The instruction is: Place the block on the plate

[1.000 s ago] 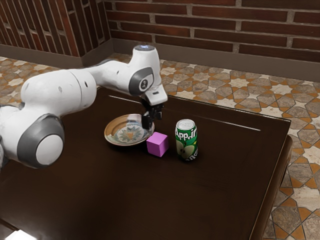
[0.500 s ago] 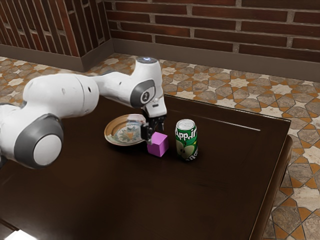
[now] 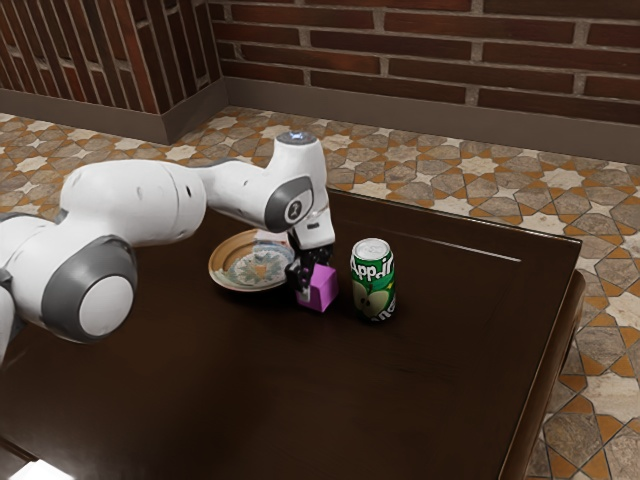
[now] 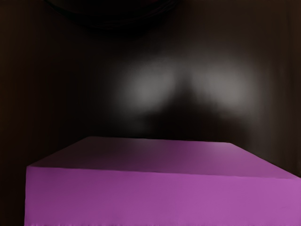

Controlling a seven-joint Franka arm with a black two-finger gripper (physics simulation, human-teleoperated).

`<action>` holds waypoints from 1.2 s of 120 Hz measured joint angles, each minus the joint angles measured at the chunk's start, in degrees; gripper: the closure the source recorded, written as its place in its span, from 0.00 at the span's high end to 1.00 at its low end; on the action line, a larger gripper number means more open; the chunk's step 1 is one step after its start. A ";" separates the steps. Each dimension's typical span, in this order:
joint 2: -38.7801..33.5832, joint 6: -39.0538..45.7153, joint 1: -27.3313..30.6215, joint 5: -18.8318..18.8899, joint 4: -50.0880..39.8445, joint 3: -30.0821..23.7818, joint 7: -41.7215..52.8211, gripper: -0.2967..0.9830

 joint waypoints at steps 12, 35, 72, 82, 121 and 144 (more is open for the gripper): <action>-1.30 0.12 -0.01 0.04 0.00 -0.03 0.14 0.54; -7.57 -0.32 0.24 -0.17 -1.45 -0.04 0.31 0.54; -17.34 -1.03 6.15 0.18 -12.05 -0.04 0.50 0.54; -17.36 -1.07 7.96 0.48 -11.81 0.07 0.57 0.54; -6.56 0.01 10.80 0.22 -2.48 1.97 0.82 0.54; -1.86 1.76 10.86 -0.07 1.29 1.90 0.84 0.55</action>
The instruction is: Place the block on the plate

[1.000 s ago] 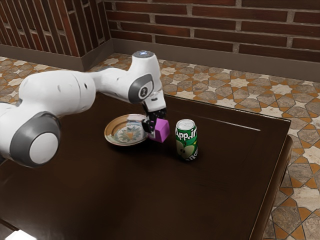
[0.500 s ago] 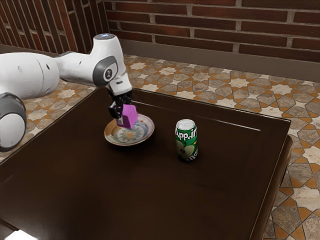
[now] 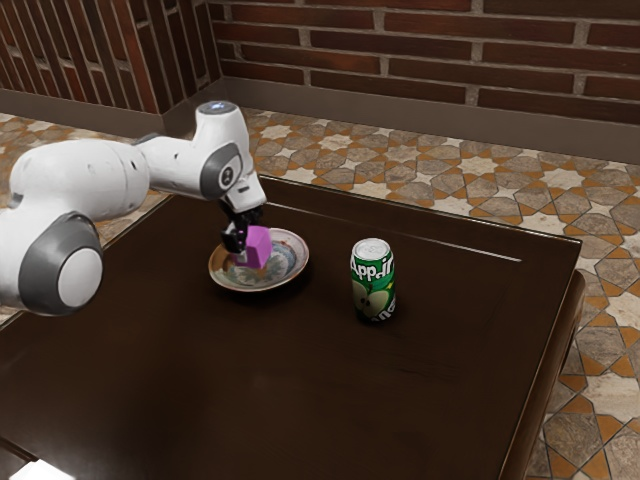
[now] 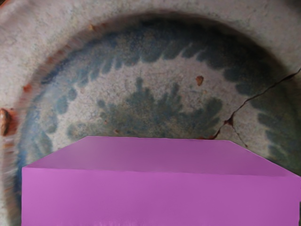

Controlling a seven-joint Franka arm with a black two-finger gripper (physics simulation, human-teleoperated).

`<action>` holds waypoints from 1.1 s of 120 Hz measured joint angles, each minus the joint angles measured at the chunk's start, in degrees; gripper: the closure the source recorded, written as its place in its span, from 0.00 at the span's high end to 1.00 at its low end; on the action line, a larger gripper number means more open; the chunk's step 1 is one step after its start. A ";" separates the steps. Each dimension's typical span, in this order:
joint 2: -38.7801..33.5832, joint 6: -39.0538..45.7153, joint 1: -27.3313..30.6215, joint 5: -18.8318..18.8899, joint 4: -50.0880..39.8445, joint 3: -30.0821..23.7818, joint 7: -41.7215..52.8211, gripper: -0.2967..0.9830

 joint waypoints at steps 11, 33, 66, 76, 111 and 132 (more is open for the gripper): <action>0.55 0.59 0.00 -0.23 0.26 0.00 0.01 0.59; -0.60 1.07 -0.08 -1.22 0.22 -0.03 0.03 0.69; -15.44 -4.64 -1.07 -8.14 -11.22 -0.49 -1.04 0.75; -21.40 -8.50 -3.29 -8.71 -14.66 -0.33 -2.28 0.75; -34.27 -21.93 -7.17 -5.82 -15.66 0.00 -8.47 0.76; -34.57 -25.12 -7.25 -5.38 -15.67 0.00 -11.36 0.77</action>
